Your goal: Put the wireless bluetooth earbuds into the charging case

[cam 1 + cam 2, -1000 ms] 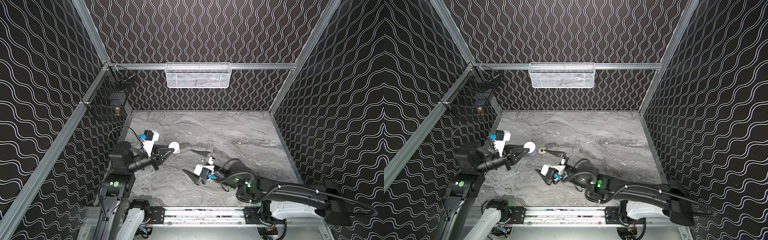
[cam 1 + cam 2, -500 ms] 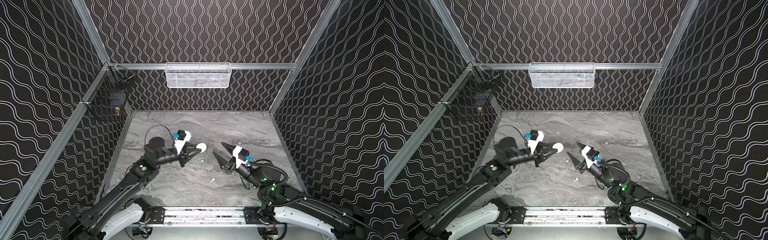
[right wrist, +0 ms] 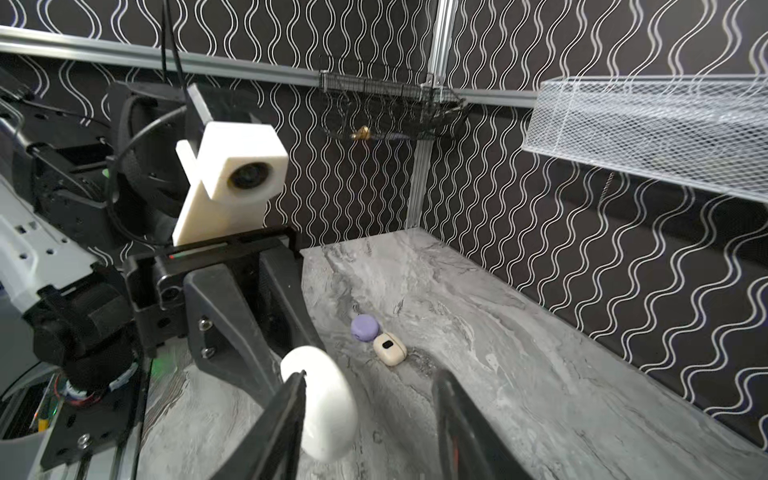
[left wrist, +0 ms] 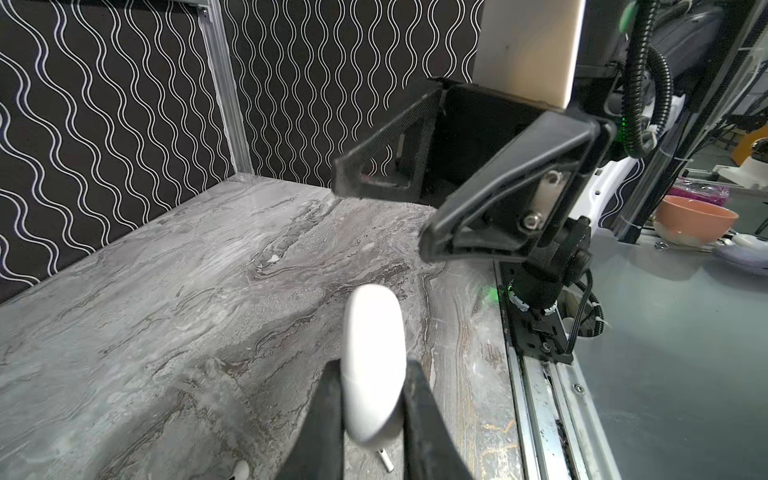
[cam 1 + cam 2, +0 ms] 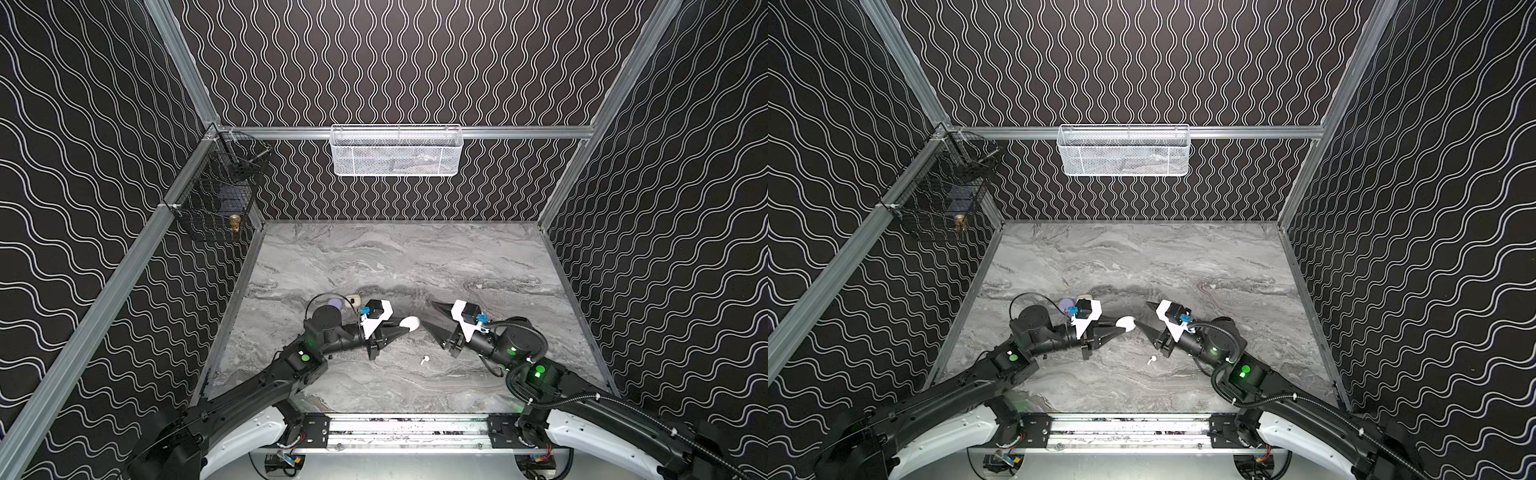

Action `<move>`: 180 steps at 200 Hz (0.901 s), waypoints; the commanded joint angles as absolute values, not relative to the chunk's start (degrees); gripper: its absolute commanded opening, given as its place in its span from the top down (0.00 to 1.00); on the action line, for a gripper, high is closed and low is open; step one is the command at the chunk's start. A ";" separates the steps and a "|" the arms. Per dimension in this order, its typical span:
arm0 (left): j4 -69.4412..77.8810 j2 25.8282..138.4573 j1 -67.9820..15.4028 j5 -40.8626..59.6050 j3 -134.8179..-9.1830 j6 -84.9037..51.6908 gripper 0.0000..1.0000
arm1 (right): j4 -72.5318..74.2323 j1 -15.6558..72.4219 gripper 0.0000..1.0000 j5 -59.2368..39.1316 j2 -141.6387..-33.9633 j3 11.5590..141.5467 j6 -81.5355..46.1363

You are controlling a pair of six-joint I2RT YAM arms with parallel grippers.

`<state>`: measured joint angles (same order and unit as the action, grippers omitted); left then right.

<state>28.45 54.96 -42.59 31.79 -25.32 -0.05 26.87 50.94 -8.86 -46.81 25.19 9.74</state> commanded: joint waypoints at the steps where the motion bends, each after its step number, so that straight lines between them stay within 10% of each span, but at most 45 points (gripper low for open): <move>1: 32.46 55.79 -42.67 32.48 -25.49 1.29 1.00 | 27.60 50.85 0.49 -11.53 -48.77 25.22 10.75; 180: 33.76 56.12 -42.73 33.40 -24.58 2.46 1.00 | 33.32 50.71 0.57 -0.87 -54.43 27.58 4.42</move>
<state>30.87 56.58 -42.78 32.25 -25.23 1.80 31.97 50.83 -3.25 -53.12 25.69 6.90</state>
